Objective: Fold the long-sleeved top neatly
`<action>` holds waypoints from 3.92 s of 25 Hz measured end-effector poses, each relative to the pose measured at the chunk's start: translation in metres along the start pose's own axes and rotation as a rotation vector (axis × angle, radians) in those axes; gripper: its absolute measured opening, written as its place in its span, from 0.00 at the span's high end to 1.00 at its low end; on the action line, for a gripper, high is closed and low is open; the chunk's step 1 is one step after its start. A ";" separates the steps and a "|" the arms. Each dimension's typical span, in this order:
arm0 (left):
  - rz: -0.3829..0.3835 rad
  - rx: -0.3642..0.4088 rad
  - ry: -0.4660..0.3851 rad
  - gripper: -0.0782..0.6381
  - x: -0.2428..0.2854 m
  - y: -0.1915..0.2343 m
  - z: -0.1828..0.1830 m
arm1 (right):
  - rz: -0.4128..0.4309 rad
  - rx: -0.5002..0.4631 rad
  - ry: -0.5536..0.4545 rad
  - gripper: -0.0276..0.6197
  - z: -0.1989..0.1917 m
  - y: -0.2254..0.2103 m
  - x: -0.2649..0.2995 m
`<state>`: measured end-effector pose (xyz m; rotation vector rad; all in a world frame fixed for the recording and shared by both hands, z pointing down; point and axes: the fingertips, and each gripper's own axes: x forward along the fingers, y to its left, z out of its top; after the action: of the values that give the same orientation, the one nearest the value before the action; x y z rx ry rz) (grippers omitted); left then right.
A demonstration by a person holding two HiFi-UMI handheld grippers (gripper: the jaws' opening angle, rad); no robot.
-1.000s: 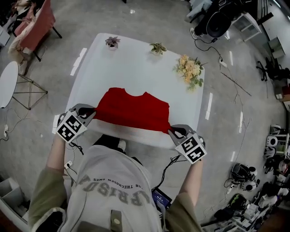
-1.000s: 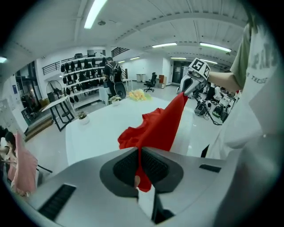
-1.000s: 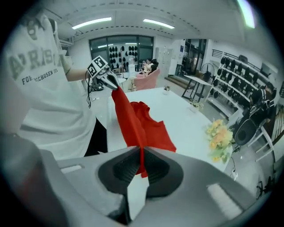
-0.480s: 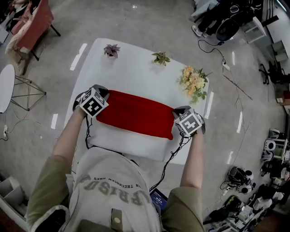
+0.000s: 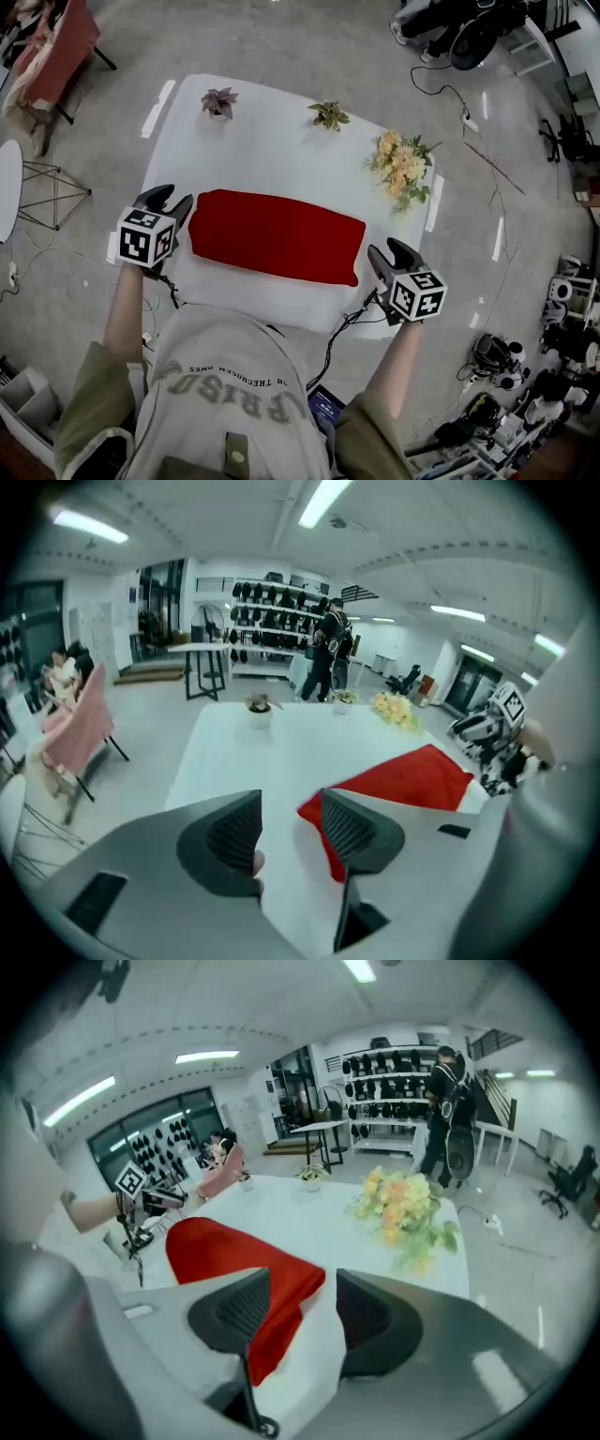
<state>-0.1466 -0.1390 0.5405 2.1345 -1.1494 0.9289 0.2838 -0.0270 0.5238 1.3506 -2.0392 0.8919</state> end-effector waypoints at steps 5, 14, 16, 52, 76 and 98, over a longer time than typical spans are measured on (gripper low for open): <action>-0.167 -0.014 0.194 0.57 -0.008 -0.060 -0.095 | 0.029 0.085 0.100 0.64 -0.100 0.040 -0.009; -0.099 0.003 0.184 0.57 0.016 -0.059 -0.091 | 0.130 0.515 -0.035 0.87 -0.098 0.010 0.012; -0.125 -0.023 0.212 0.54 0.026 -0.061 -0.096 | 0.056 0.515 0.073 0.87 -0.119 -0.002 0.028; -0.246 -0.004 -0.481 0.36 -0.086 -0.124 0.030 | 0.150 0.184 -0.847 0.30 0.074 0.095 -0.108; 0.096 0.057 -0.892 0.87 -0.201 -0.172 0.041 | -0.389 -0.155 -0.914 0.95 0.062 0.201 -0.154; 0.073 0.077 -0.880 0.87 -0.185 -0.162 0.055 | -0.445 -0.280 -0.949 0.96 0.087 0.211 -0.156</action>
<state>-0.0638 -0.0086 0.3416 2.6582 -1.5973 -0.0005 0.1370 0.0561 0.3045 2.1730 -2.1814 -0.3094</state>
